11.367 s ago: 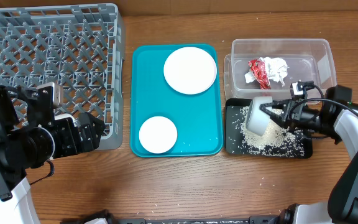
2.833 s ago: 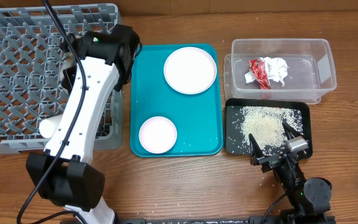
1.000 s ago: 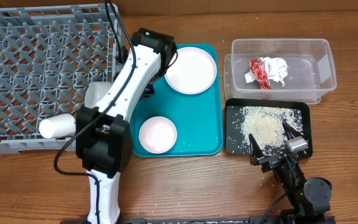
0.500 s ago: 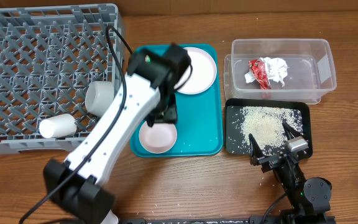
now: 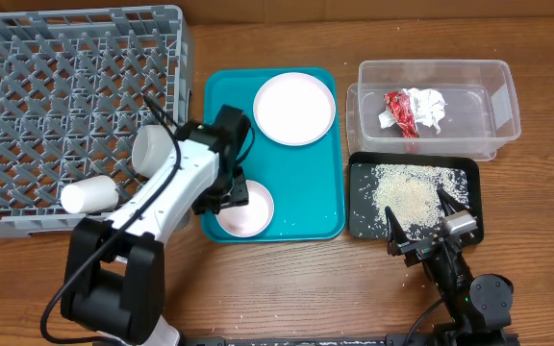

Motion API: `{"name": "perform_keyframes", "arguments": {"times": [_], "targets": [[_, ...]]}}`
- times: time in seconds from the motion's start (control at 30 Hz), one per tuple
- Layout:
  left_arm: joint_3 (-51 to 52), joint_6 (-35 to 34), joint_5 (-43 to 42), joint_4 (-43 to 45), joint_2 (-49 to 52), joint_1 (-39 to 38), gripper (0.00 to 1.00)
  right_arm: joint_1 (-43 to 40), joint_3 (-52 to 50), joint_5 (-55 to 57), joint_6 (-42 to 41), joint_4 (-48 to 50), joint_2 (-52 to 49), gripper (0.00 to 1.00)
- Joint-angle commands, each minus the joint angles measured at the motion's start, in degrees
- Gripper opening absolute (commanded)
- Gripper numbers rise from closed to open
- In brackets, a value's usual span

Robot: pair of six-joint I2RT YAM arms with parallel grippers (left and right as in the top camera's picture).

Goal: Sort waste into correct bins and load items into the dishwasher
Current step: 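Grasp the pink bowl on the teal tray with the left gripper, then place the pink bowl upright into the dish rack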

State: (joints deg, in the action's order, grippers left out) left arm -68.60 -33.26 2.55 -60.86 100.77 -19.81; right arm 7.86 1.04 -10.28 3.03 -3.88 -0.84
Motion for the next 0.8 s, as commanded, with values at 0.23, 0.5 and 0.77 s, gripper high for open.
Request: {"name": "perform_keyframes", "arguments": {"times": [0.23, 0.5, 0.77], "targets": [[3.0, 3.5, -2.6, -0.9, -0.2, 0.0, 0.04, -0.3, -0.6, -0.1, 0.0, 0.3, 0.7, 1.0], [-26.4, -2.7, 18.7, -25.4, -0.9, 0.0, 0.04, -0.3, -0.6, -0.1, 0.0, 0.3, 0.7, 1.0], [-37.7, -7.4, 47.8, -36.0, -4.2, -1.6, 0.04, -0.3, -0.6, -0.1, 0.0, 0.3, 0.7, 1.0]]}}
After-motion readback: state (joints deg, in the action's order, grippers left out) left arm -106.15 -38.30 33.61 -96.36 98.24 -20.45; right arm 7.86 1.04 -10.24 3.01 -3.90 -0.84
